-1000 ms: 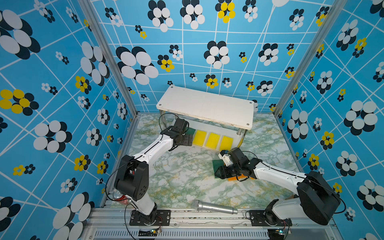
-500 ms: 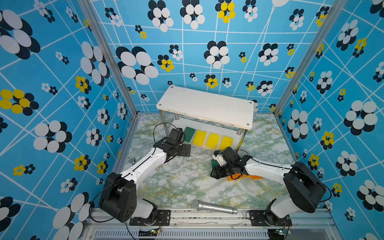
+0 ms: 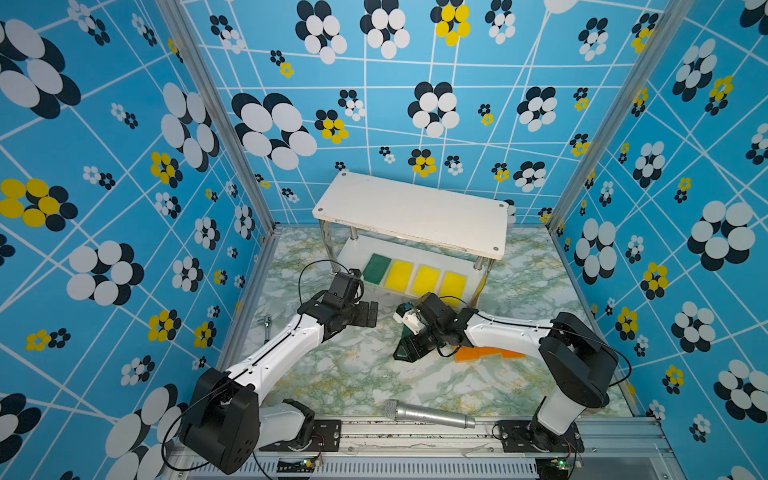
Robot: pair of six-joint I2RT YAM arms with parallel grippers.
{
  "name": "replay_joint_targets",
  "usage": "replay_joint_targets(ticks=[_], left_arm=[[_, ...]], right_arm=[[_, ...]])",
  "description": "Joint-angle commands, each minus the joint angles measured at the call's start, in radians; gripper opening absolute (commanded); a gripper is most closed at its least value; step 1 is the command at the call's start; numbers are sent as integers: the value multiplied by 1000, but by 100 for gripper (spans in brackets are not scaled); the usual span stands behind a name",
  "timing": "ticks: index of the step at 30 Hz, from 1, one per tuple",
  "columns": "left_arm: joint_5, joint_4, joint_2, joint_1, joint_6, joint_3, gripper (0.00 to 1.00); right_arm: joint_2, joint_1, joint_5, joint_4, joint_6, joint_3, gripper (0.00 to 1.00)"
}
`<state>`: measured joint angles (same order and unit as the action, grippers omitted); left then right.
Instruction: Place and organize the cleaning sponges onto the shelf
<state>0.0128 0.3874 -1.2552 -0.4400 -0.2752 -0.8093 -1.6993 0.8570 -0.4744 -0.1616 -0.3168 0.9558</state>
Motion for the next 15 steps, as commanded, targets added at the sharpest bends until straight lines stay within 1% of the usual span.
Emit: replay_joint_targets(ticks=[1,3,5,9,10,12,15], left_arm=[[64,-82,52,-6,-39,73,99],[107,-138,77,-15,-65,125,99],[118,-187,97,-46,-87,171,99],[71,-258,96,-173,-94,216,99],[45,-268,85,-209,-98,213,99],[16,-296,58,-251,-117,206,99],[50,-385,16,-262,-163,222,99]], right_arm=[[98,-1,15,28,22,-38,64],[147,-2,54,10,22,-62,64],[196,-3,92,-6,21,-88,64],[281,-16,178,-50,11,-136,65],[296,-27,189,-59,-1,-148,65],[309,-63,179,-82,-26,-162,66],[319,-90,181,-118,-18,-178,66]])
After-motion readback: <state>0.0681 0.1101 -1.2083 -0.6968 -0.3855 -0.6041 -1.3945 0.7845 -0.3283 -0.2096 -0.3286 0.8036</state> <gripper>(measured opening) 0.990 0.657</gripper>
